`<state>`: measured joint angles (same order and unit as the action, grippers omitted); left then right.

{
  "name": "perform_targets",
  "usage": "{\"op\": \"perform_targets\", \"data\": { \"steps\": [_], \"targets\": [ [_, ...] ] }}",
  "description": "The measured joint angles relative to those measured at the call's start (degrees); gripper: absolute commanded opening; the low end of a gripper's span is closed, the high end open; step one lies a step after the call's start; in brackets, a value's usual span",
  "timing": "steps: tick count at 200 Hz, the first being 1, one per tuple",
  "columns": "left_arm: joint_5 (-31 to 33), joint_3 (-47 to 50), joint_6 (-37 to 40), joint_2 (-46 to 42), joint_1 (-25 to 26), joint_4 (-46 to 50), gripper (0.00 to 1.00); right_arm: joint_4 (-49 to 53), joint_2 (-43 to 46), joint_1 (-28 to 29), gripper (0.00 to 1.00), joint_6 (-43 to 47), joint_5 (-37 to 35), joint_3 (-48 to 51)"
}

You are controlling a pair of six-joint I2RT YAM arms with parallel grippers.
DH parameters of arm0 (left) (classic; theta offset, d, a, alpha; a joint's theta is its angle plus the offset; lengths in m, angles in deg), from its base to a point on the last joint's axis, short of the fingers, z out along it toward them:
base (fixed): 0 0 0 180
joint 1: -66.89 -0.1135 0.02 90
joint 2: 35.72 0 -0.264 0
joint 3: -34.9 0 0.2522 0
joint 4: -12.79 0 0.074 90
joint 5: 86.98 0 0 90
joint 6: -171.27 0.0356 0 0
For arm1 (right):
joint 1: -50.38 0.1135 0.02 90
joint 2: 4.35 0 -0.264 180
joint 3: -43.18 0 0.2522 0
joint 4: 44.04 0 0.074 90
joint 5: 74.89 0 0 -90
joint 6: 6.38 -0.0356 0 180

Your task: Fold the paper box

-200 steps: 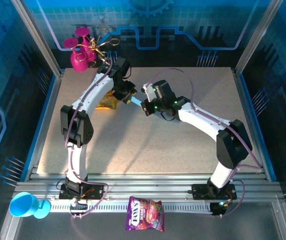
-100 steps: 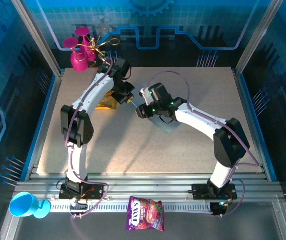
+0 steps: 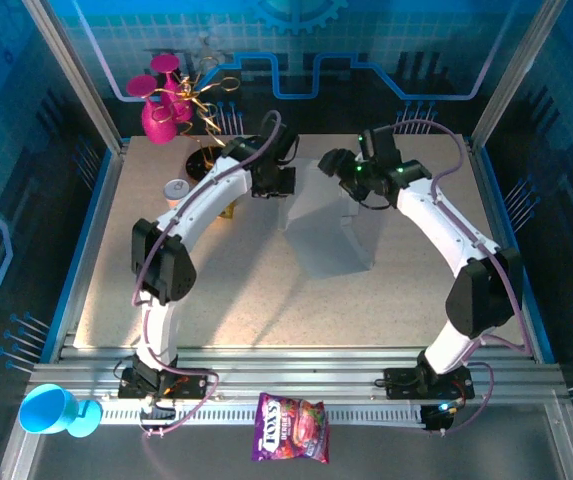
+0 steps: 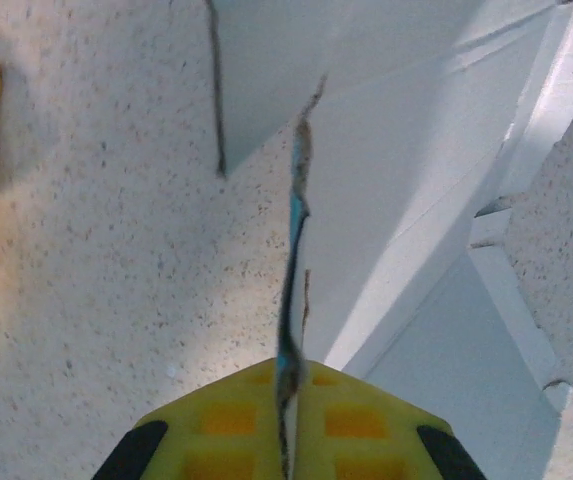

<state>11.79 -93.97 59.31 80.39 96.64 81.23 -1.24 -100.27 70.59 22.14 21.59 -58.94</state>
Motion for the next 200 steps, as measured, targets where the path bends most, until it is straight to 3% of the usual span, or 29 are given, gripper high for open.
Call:
{"op": "perform_targets", "data": {
  "steps": [42, 79, 200],
  "targets": [
    [4.3, 16.8, 11.9, -10.3, 1.7, -19.3, 0.0, 4.4, -3.1, -3.4, 0.71, -18.8, 2.8, -6.2],
    [4.9, 22.4, 16.9, -12.8, 2.4, -30.3, 0.0, 3.9, -7.5, -5.7, 0.71, -28.4, 6.3, -8.4],
    [5.2, 24.5, 19.9, -12.8, 3.1, -36.2, 0.0, 1.9, -10.8, -6.5, 0.72, -32.6, 7.3, -13.5]
  ]
}}
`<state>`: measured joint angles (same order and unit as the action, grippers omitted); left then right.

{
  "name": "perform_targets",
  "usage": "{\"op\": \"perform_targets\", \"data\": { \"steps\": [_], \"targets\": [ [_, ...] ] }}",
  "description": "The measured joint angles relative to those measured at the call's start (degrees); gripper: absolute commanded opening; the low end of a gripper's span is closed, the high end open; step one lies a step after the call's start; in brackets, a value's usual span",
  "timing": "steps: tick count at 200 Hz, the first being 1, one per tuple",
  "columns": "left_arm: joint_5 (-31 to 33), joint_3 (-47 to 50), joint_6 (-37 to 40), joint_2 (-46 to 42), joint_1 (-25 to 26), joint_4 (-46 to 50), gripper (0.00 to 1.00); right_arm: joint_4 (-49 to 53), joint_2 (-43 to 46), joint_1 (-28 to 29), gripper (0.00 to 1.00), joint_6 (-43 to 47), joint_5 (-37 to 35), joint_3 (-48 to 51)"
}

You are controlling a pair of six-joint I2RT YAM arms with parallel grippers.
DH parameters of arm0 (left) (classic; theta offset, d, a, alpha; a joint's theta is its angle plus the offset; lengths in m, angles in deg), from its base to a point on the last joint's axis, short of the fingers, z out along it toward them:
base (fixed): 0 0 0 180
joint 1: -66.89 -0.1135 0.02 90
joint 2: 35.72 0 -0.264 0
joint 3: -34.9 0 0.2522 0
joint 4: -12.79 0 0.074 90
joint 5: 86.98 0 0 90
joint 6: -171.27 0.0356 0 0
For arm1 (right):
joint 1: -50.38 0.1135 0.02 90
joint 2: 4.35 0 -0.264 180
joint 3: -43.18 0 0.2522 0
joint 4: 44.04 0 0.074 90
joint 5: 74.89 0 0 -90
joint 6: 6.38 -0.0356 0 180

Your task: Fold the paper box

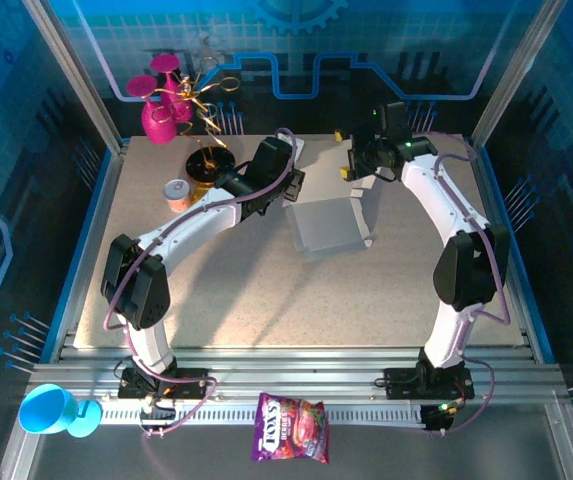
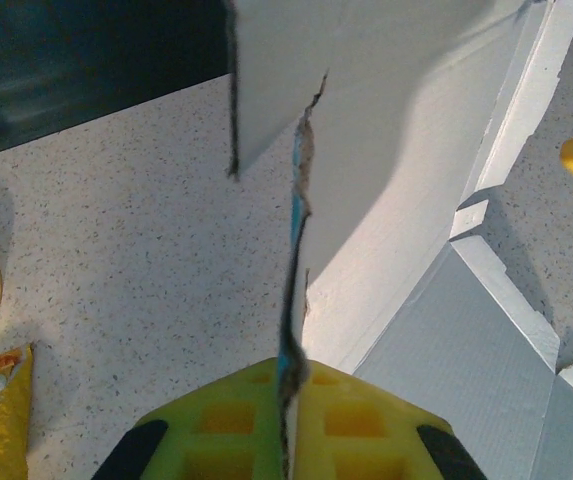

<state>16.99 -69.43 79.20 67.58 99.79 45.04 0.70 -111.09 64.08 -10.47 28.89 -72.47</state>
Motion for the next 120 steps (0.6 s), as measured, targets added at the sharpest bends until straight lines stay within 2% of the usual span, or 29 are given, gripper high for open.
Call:
{"op": "perform_targets", "data": {
  "steps": [37, 81, 120],
  "targets": [
    [0.0, 0.1, 0.9, 0.0, 0.0, -0.6, 0.0, -0.5, -0.9, -0.2, 0.71, -0.2, 0.2, -4.4],
    [0.2, 1.4, 1.2, 0.0, 0.0, -1.1, 0.0, -1.1, -3.7, -0.5, 0.56, -0.9, 1.2, -6.8],
    [0.2, 1.8, 1.2, 0.0, 0.1, -1.2, 0.0, -1.0, -7.0, -1.2, 0.55, -2.6, 2.2, -6.8]
  ]
}}
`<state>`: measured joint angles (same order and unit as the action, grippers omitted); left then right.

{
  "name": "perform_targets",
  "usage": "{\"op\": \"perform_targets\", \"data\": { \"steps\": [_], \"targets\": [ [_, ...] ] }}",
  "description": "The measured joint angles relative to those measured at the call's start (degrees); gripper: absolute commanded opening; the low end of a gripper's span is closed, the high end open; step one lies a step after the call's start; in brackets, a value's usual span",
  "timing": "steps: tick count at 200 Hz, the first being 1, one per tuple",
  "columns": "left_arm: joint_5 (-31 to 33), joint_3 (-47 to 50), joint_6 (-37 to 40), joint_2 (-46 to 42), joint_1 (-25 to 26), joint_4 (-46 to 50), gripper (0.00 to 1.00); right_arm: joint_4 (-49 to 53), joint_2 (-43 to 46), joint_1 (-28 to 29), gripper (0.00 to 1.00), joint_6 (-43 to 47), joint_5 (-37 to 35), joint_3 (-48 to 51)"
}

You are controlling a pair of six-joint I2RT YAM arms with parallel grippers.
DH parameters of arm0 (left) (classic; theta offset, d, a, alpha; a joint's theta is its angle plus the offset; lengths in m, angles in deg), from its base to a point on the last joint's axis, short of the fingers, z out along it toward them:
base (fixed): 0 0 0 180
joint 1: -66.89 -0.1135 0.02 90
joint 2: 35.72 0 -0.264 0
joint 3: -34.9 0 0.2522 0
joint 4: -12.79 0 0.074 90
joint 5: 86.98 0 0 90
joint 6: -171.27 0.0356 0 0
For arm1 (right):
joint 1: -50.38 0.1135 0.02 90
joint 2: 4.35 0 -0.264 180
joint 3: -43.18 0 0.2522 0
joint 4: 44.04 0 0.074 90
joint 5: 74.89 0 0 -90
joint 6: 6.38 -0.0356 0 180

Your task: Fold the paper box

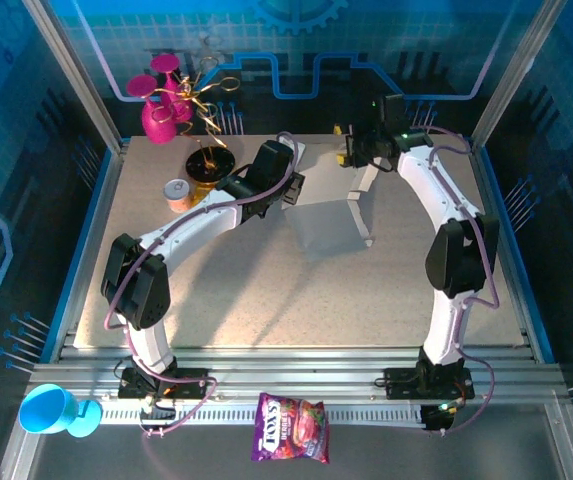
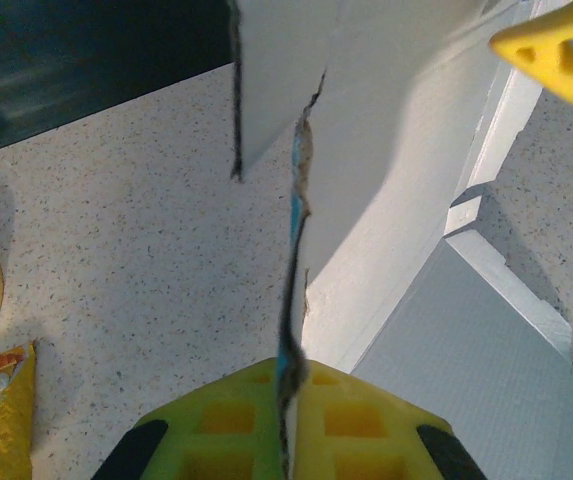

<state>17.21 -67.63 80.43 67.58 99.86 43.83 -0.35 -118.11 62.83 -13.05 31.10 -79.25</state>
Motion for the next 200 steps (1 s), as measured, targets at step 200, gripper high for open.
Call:
{"op": "perform_targets", "data": {
  "steps": [200],
  "targets": [
    [0.7, 1.4, 1.1, -0.7, 0.2, -0.9, 0.0, -2.5, -1.1, -0.2, 0.32, -4.7, 4.0, 1.1]
  ]
}}
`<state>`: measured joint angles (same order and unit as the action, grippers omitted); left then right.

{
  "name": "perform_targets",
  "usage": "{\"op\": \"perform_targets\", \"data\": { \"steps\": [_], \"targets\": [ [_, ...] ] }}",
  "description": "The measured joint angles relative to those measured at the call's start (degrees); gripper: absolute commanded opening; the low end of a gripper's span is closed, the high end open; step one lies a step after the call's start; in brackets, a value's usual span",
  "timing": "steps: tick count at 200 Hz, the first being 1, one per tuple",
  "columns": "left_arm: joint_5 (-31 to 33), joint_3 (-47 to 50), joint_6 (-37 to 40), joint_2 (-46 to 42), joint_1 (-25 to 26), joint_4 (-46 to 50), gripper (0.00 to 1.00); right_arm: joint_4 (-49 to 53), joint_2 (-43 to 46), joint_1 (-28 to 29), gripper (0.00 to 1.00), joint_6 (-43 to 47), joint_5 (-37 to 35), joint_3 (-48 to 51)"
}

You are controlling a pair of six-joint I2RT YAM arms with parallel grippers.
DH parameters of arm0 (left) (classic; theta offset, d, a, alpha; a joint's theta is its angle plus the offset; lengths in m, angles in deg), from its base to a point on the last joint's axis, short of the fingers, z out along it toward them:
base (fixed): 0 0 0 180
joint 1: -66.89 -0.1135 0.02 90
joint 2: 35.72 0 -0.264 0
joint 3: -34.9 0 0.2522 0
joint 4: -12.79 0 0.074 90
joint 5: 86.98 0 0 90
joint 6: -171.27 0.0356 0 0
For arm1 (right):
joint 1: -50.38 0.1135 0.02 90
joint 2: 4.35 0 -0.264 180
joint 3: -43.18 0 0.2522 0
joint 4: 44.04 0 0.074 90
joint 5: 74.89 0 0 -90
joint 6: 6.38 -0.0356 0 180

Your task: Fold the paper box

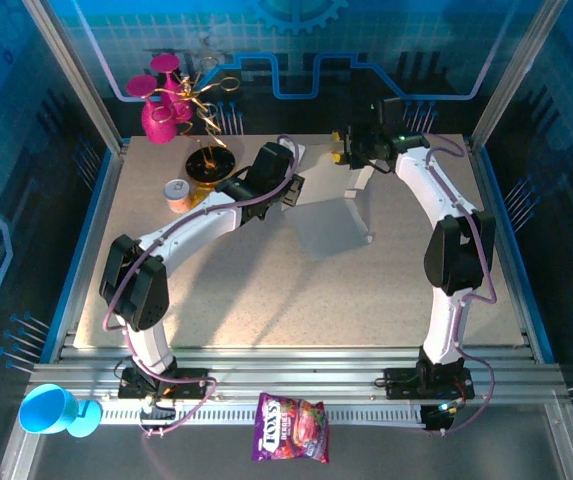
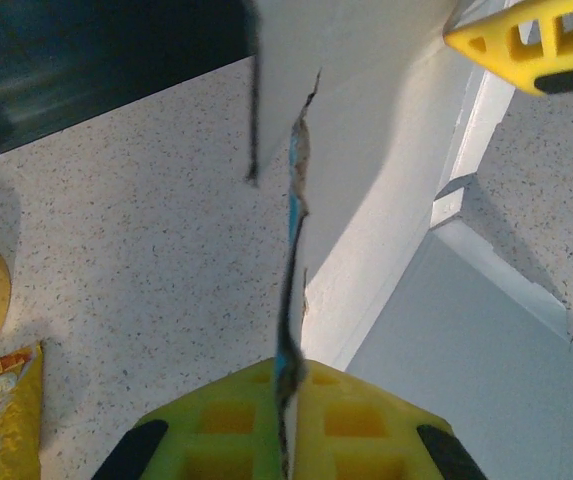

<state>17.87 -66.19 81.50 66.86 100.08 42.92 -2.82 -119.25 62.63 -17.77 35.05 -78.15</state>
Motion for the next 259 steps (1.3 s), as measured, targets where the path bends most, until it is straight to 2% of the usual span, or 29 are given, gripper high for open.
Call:
{"op": "perform_targets", "data": {
  "steps": [55, 108, 117, 131, 138, 146, 162, 183, 211, 239, 259],
  "targets": [
    [0.6, 0.8, 0.4, -0.1, 0.0, 0.1, 0.0, -0.3, 0.0, 0.0, 0.24, -0.7, 0.1, 2.6],
    [0.8, 1.3, 0.3, -0.1, 0.0, 0.5, 0.0, -2.3, 0.3, 0.0, 0.0, -2.0, -0.1, 6.1],
    [0.8, 1.4, 0.2, -0.1, 0.0, 0.6, 0.14, -3.0, 0.9, 0.0, 0.0, -2.0, -0.3, 7.2],
    [0.5, 1.4, -0.7, -0.2, 0.0, 0.9, 0.47, -4.0, 2.5, 0.0, 0.0, -2.4, -1.2, 9.5],
    [0.1, 1.4, -1.6, -0.5, -0.1, 1.0, 0.59, -4.5, 3.3, 0.0, 0.0, -2.6, -1.8, 10.6],
    [-1.1, 1.3, -3.4, -1.0, -0.4, 1.5, 0.64, -5.2, 4.3, 0.0, 0.0, -2.8, -2.6, 12.0],
    [-4.0, 1.3, -8.5, -3.1, -1.1, 3.2, 0.69, -6.7, 6.0, 0.1, 0.0, -2.8, -4.3, 14.6],
    [-8.3, 1.3, -18.2, -8.0, -2.6, 5.4, 0.63, -8.3, 7.6, 0.1, 0.0, -2.8, -6.4, 16.9],
    [-14.6, -1.4, -34.9, -13.9, -6.1, 8.0, 0.53, -8.9, 9.0, 0.6, 0.0, -2.8, -9.2, 18.1],
    [-19.1, -13.8, -49.1, -10.7, -7.8, 12.2, 0.37, -8.6, 10.4, 1.6, 0.0, -2.8, -11.5, 18.1],
    [-22.5, -23.2, -56.3, -5.5, -7.8, 16.0, 0.36, -8.2, 11.4, 2.2, 0.0, -2.8, -12.7, 18.1]
  ]
}}
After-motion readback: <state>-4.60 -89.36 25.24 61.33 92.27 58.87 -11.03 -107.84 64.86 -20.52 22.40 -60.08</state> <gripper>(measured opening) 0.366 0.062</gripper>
